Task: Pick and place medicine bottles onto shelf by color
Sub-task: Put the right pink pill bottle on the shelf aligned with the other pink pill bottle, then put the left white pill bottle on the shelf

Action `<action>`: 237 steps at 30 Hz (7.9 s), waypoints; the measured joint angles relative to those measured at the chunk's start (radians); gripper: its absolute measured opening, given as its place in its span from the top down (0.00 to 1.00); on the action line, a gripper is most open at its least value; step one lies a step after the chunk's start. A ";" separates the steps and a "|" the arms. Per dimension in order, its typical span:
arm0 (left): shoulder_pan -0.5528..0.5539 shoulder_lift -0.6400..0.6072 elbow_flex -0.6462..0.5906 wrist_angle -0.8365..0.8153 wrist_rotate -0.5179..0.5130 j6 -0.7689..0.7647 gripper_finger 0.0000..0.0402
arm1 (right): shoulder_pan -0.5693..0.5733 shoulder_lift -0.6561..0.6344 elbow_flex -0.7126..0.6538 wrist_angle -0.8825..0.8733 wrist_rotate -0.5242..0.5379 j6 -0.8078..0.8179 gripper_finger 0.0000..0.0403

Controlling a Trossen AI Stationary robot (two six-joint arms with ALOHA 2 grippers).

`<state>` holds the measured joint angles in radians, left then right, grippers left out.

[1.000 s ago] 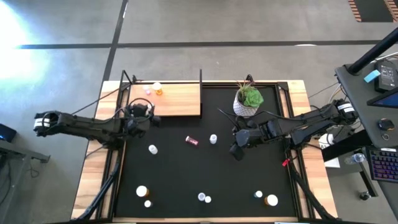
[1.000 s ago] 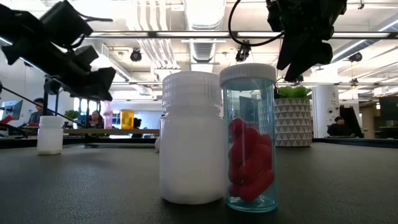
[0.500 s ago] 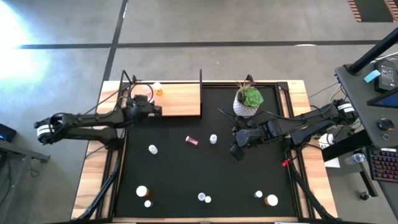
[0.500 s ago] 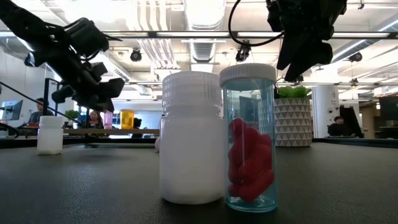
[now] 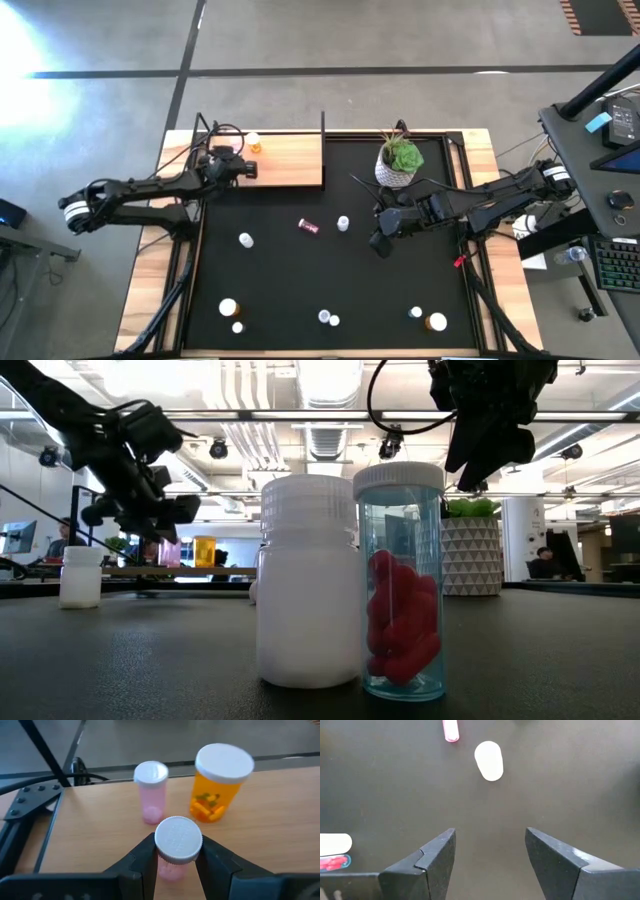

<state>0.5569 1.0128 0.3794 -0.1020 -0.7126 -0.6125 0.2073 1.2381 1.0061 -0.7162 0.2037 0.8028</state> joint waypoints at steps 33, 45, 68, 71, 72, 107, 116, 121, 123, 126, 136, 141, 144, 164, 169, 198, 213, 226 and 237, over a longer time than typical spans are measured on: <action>0.007 0.008 -0.011 -0.014 -0.074 0.047 0.75 | 0.000 0.000 0.000 0.000 0.000 0.000 0.43; 0.007 0.008 -0.011 -0.011 -0.037 0.043 0.75 | 0.000 0.000 0.000 0.000 0.000 -0.001 0.43; 0.007 0.008 -0.011 -0.012 -0.029 0.042 0.61 | 0.000 0.000 0.000 0.000 0.000 0.000 0.43; 0.007 0.006 -0.011 -0.001 -0.029 0.043 0.57 | 0.000 0.000 0.000 0.000 0.000 0.000 0.43; 0.007 0.004 -0.011 0.005 -0.029 0.044 0.56 | 0.000 0.000 0.000 0.000 0.000 0.000 0.43; -0.063 -0.065 0.189 0.076 0.015 0.549 0.52 | 0.000 0.000 0.000 0.000 0.000 0.001 0.43; -0.338 -0.011 0.312 0.070 0.127 0.570 0.52 | 0.000 0.000 0.000 0.000 0.000 0.000 0.43; -0.490 0.070 0.415 0.026 0.125 0.566 0.52 | 0.000 0.000 0.000 0.000 0.000 0.000 0.43; -0.529 0.107 0.475 -0.065 0.119 0.533 0.52 | 0.000 0.000 0.000 0.000 0.000 0.001 0.43; -0.570 0.172 0.586 -0.293 0.128 0.384 0.52 | 0.000 0.000 0.000 0.000 0.000 0.000 0.43; -0.686 0.391 0.895 -0.943 0.376 -0.158 0.52 | 0.000 0.000 0.000 0.000 0.000 -0.001 0.43; -0.752 0.416 0.883 -0.992 0.434 -0.329 0.52 | 0.000 0.000 0.000 0.000 0.000 -0.001 0.43; -0.784 0.427 0.855 -1.054 0.453 -0.443 0.52 | 0.000 0.000 0.000 -0.001 0.000 -0.001 0.43; -0.813 0.348 0.615 -1.099 0.548 -0.616 0.52 | 0.000 0.000 0.000 0.000 0.000 -0.001 0.43; -0.812 0.323 0.524 -0.983 0.559 -0.639 0.52 | 0.000 0.000 0.000 0.000 0.000 -0.001 0.43; -0.812 0.341 0.412 -0.848 0.562 -0.627 0.59 | 0.000 0.000 0.000 0.000 0.000 -0.001 0.43; -0.755 0.344 0.564 -0.846 0.536 -0.439 0.65 | 0.000 0.000 0.000 0.000 0.000 -0.001 0.43; -0.406 0.487 0.908 -0.930 0.585 0.047 0.68 | 0.000 0.000 0.000 0.000 0.000 -0.001 0.43; -0.103 0.630 0.995 -0.952 0.666 0.423 0.68 | 0.000 0.000 0.000 -0.001 0.000 0.000 0.43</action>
<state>0.4542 1.6431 1.3740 -1.0536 -0.0465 -0.1899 0.2073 1.2381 1.0061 -0.7168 0.2036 0.8033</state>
